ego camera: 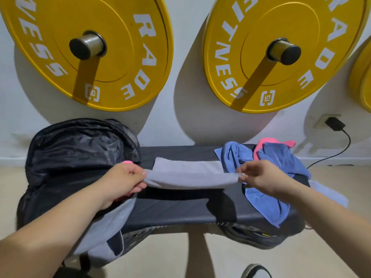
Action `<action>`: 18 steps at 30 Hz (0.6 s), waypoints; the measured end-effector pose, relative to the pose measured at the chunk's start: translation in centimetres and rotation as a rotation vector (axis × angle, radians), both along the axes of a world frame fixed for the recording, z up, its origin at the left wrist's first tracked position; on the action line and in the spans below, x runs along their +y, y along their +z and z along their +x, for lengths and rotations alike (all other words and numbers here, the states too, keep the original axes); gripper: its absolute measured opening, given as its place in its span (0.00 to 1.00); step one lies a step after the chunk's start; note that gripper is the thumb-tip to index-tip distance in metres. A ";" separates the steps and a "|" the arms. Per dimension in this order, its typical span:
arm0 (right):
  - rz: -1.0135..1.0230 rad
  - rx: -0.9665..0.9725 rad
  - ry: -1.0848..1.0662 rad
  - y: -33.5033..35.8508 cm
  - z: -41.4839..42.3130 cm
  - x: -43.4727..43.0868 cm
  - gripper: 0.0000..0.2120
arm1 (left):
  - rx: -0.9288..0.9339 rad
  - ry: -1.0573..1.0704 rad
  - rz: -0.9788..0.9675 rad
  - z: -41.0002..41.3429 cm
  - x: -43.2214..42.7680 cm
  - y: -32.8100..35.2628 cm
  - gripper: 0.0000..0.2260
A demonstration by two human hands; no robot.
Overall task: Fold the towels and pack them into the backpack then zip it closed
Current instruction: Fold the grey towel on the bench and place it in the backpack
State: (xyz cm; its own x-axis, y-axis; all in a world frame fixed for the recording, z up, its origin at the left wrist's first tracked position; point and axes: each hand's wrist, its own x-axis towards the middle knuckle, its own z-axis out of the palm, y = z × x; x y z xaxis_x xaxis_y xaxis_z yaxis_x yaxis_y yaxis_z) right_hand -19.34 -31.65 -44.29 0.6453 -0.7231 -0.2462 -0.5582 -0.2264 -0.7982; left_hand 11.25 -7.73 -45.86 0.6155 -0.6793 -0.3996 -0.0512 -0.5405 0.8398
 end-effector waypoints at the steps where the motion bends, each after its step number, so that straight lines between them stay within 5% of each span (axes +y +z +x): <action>1: 0.006 0.084 0.053 -0.8 -0.4 0.2 0.05 | 0.011 -0.041 0.059 -0.2 0.3 -0.8 0.07; 8: 0.191 0.384 0.230 -2.7 -0.7 1.4 0.06 | 0.017 -0.221 0.275 -0.5 1.5 -2.6 0.07; 13: 0.317 0.298 0.114 -2.5 0.2 0.7 0.06 | 0.011 -0.211 0.294 0.3 0.9 -2.9 0.11; 18: 0.168 0.259 -0.023 -3.6 3.3 -0.4 0.06 | -0.007 -0.058 0.177 1.9 -2.8 -4.0 0.07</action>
State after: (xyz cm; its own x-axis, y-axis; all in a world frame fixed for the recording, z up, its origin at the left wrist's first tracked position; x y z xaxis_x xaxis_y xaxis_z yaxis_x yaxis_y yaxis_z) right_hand -16.05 -32.03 -47.89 0.5296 -0.6723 -0.5173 -0.7512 -0.0884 -0.6542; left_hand 13.19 -10.51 -49.85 0.5809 -0.6330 -0.5118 -0.0923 -0.6759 0.7312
